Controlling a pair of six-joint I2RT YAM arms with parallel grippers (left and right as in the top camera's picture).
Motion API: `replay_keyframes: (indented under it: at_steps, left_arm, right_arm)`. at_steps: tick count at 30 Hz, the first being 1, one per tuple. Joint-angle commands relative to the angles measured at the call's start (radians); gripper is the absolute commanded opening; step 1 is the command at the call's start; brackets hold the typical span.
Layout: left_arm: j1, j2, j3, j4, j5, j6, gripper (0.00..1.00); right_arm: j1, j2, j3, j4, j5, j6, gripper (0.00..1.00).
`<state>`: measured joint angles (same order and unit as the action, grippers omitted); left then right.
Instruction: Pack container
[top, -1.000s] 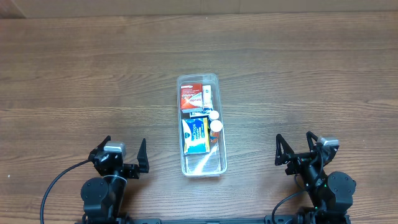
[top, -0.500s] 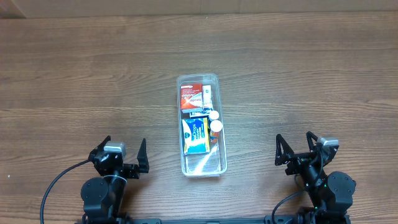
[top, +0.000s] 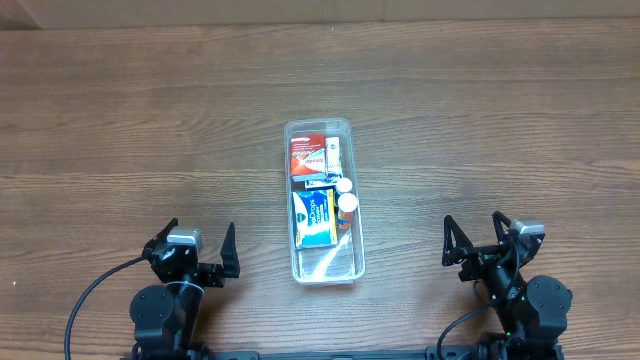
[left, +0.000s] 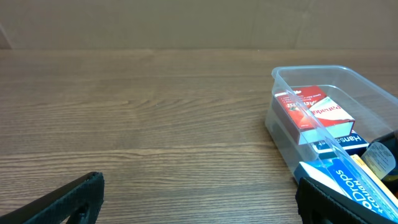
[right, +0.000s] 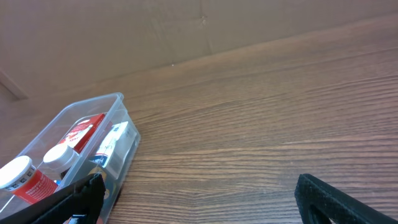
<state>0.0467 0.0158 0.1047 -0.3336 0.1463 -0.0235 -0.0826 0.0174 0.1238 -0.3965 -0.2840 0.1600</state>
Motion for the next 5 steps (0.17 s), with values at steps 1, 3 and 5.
replay_keyframes:
  at_steps: [1,3,5]
  left_arm:
    - [0.005,-0.01,-0.004,0.002,0.004,-0.007,1.0]
    - [0.005,-0.01,-0.004,0.002,0.004,-0.007,1.0]
    - [0.005,-0.01,-0.004,0.002,0.004,-0.007,1.0]
  right_arm:
    - [0.004,-0.011,-0.007,0.006,0.001,-0.005,1.0]
    - [0.004,-0.011,-0.007,0.006,0.001,-0.005,1.0]
    - [0.004,-0.011,-0.007,0.006,0.001,-0.005,1.0]
